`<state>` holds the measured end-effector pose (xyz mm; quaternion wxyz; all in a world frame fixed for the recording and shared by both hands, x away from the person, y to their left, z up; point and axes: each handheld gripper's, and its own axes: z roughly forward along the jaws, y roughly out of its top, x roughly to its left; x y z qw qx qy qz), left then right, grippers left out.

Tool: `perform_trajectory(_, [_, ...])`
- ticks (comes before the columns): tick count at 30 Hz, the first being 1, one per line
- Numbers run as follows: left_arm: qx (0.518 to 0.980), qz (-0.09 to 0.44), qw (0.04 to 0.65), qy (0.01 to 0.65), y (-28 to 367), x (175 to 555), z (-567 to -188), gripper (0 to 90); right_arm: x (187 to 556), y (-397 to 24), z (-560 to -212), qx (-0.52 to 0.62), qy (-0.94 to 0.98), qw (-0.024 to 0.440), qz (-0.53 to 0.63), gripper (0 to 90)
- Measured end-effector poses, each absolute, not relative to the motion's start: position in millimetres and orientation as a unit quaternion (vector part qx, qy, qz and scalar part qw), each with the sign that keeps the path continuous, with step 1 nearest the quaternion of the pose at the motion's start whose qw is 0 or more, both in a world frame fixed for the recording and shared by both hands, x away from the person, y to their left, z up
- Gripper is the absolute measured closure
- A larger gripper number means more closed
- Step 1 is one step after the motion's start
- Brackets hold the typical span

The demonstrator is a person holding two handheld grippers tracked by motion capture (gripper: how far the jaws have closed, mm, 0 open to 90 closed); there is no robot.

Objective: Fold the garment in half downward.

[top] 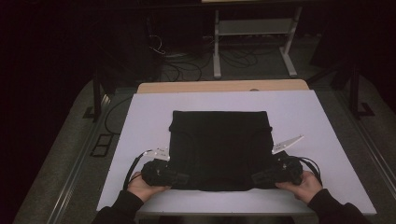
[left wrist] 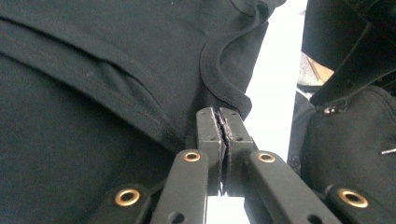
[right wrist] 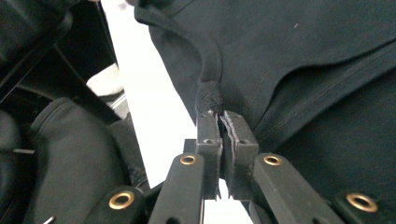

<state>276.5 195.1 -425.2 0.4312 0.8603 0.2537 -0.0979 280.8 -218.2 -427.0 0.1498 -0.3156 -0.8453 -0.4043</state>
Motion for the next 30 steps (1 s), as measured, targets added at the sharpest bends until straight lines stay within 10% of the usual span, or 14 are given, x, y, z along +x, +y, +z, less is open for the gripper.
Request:
perform_trajectory(19, [0.868,-0.100,0.416,0.250,194.9,270.9,-427.3,86.3,273.3,-214.3,-429.2,-0.308,-0.854,0.158,-0.389,82.4])
perform_trajectory(30, [0.869,-0.075,0.424,0.242,194.6,268.2,-422.9,74.1,272.5,-216.4,-422.8,-0.313,-0.854,0.121,-0.397,66.3])
